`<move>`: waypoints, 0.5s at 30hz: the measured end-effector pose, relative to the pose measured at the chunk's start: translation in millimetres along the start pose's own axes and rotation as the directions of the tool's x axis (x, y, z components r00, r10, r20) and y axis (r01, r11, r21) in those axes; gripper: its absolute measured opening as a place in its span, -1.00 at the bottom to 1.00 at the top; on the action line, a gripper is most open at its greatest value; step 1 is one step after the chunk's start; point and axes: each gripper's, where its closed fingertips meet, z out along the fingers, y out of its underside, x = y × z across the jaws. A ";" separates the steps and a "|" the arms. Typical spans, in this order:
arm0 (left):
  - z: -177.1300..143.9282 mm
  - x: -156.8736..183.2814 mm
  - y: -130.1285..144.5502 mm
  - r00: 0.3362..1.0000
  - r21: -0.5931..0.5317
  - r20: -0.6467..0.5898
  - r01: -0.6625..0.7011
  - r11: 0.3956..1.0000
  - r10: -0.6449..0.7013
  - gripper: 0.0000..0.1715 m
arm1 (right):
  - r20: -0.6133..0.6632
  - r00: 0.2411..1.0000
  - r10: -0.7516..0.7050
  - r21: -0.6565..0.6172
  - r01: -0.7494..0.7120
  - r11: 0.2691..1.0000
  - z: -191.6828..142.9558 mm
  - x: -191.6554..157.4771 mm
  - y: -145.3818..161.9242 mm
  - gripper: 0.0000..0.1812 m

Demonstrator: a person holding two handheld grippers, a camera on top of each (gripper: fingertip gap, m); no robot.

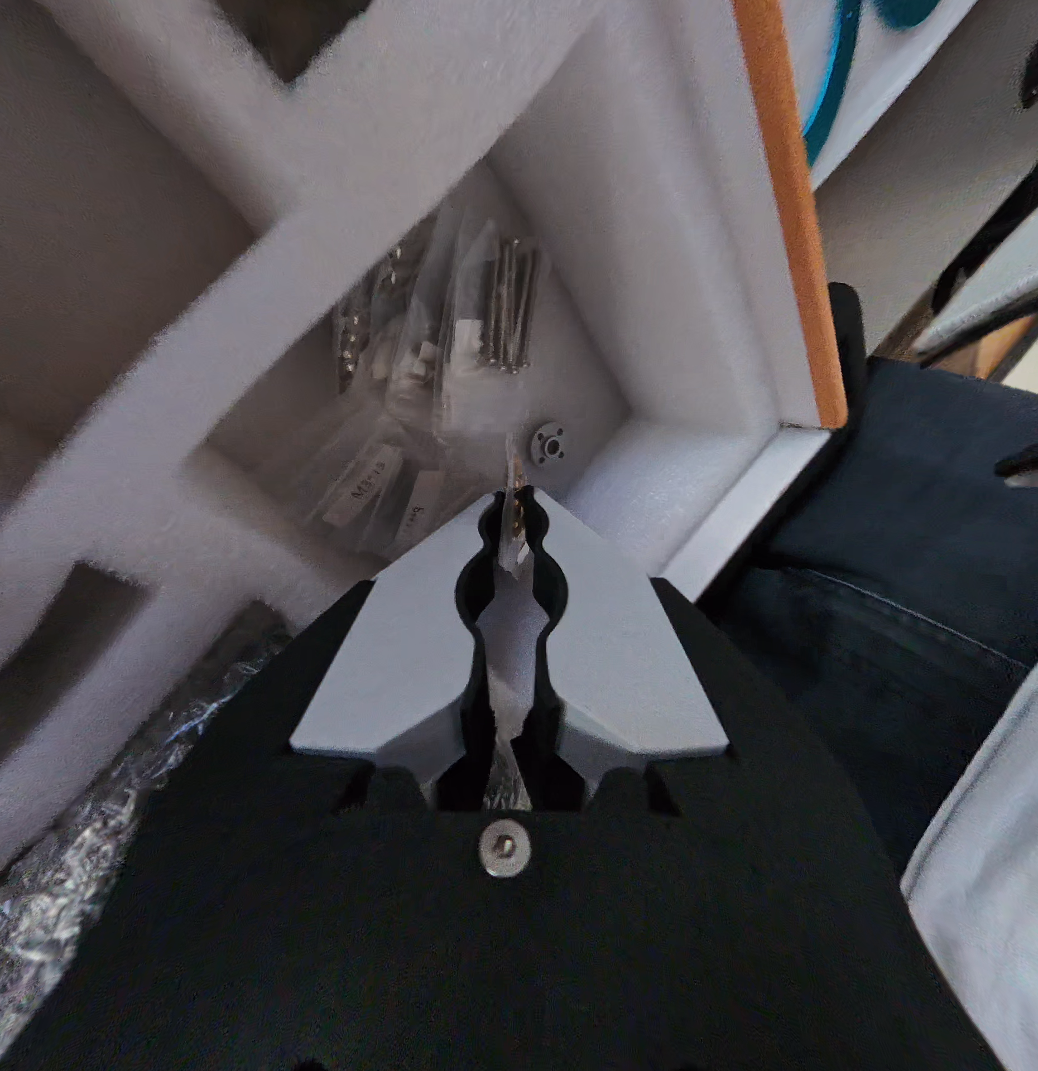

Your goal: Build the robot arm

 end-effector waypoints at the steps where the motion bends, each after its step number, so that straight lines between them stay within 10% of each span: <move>1: -0.2 -1.1 -3.3 1.000 0.011 0.019 0.002 1.000 -0.003 -0.95 | -0.040 0.999 -0.033 -0.015 0.032 0.999 2.8 5.9 1.0 -0.72; 5: -20.8 -7.7 -15.3 0.993 0.120 0.116 -0.010 0.993 -0.004 -0.57 | -0.202 0.933 -0.296 -0.105 0.280 0.954 10.6 25.8 -5.3 -0.59; 15: -163.8 11.0 33.5 0.961 0.618 -0.025 0.230 0.752 -0.274 -0.69 | -0.093 0.624 -0.776 -0.549 0.618 0.563 67.3 57.1 -9.6 -0.58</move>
